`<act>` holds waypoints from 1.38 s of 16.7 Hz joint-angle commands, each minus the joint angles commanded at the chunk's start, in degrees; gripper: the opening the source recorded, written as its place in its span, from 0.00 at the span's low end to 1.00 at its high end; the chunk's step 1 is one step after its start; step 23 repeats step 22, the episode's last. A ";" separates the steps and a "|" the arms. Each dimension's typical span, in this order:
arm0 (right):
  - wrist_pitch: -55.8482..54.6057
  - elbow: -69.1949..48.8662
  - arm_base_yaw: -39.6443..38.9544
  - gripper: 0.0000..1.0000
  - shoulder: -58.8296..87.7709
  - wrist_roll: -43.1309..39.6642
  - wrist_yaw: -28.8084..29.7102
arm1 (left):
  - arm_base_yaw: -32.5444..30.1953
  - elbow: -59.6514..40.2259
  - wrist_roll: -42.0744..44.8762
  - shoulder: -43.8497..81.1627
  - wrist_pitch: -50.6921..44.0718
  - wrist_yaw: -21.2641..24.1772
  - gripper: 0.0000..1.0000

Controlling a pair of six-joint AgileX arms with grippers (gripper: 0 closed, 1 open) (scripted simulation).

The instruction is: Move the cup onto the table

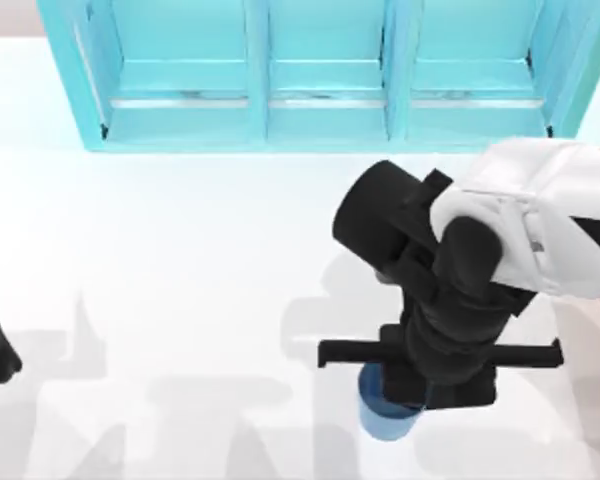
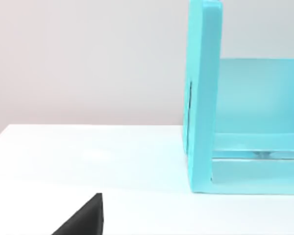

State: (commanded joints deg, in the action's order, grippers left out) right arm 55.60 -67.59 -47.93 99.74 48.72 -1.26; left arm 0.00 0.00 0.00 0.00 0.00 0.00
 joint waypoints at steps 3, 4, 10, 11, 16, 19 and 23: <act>-0.01 0.01 0.00 0.00 0.01 0.00 0.00 | 0.00 0.00 0.00 0.00 0.00 0.00 1.00; -0.01 0.01 0.00 0.08 0.01 0.00 0.00 | 0.00 0.00 0.00 0.00 0.00 0.00 1.00; -0.01 0.01 0.00 0.53 0.01 0.00 0.00 | 0.00 0.00 0.00 0.00 0.00 0.00 1.00; -0.01 0.01 0.00 0.60 0.01 0.00 0.00 | 0.00 0.00 0.00 0.00 0.00 0.00 1.00; -0.01 0.01 0.00 0.98 0.01 0.00 0.00 | 0.00 0.00 0.00 0.00 0.00 0.00 1.00; -0.01 0.01 0.00 1.00 0.01 0.00 0.00 | 0.00 0.00 0.00 0.00 0.00 0.00 1.00; -0.01 0.01 0.00 1.00 0.01 0.00 0.00 | 0.00 0.00 0.00 0.00 0.00 0.00 1.00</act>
